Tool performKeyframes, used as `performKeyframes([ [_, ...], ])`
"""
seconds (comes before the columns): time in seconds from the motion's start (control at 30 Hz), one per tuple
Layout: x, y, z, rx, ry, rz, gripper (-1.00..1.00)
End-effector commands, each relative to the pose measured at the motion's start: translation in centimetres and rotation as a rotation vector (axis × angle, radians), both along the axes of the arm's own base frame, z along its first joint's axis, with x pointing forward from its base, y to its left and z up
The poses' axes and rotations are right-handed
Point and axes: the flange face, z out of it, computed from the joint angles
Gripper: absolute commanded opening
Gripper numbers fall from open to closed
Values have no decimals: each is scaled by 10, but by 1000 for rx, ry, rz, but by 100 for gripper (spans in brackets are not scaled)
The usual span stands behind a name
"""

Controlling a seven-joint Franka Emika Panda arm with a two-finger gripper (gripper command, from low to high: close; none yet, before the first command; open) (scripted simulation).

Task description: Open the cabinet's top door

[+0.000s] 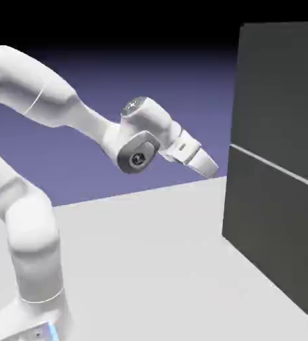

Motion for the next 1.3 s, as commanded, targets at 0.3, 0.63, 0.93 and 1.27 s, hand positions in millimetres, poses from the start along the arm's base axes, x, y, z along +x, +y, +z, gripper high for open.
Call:
performKeyframes([
  [0.3,3,3,119,-381,-324,301,0],
  [0.63,-11,-25,208,-812,-600,466,0],
  [0.93,-18,-75,251,-1231,-754,524,0],
  [1.27,-6,-148,254,-1714,-776,551,0],
])
